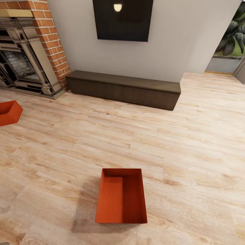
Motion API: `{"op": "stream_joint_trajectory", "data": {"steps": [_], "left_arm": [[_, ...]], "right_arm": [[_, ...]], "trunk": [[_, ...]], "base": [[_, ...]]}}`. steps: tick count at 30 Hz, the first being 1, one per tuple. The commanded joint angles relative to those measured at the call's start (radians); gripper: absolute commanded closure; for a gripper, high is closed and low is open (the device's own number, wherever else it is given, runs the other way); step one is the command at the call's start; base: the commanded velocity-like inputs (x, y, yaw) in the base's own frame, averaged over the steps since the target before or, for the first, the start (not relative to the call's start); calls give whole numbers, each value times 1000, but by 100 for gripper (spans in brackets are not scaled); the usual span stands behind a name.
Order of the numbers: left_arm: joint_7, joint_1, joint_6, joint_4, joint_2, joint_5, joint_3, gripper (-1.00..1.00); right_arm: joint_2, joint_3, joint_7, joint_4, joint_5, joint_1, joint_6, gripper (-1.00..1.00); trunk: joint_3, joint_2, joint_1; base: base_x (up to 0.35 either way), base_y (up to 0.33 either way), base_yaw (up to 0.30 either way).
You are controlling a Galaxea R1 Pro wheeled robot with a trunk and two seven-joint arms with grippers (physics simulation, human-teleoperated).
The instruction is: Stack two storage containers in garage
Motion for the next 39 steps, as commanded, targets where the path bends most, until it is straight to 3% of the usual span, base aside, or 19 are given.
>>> {"op": "stream_joint_trajectory", "data": {"steps": [1, 39], "left_arm": [[1, 0, -1, -1, 0, 5, 0, -100], [1, 0, -1, 3, -2, 6, 0, -100]], "right_arm": [[1, 8, 0, 2, -8, -1, -4, -100], [-1, 8, -1, 3, -8, -1, -3, -100]], "trunk": [[-1, 0, 0], [-1, 0, 0]], "base": [[0, 0, 0], [0, 0, 34]]}}
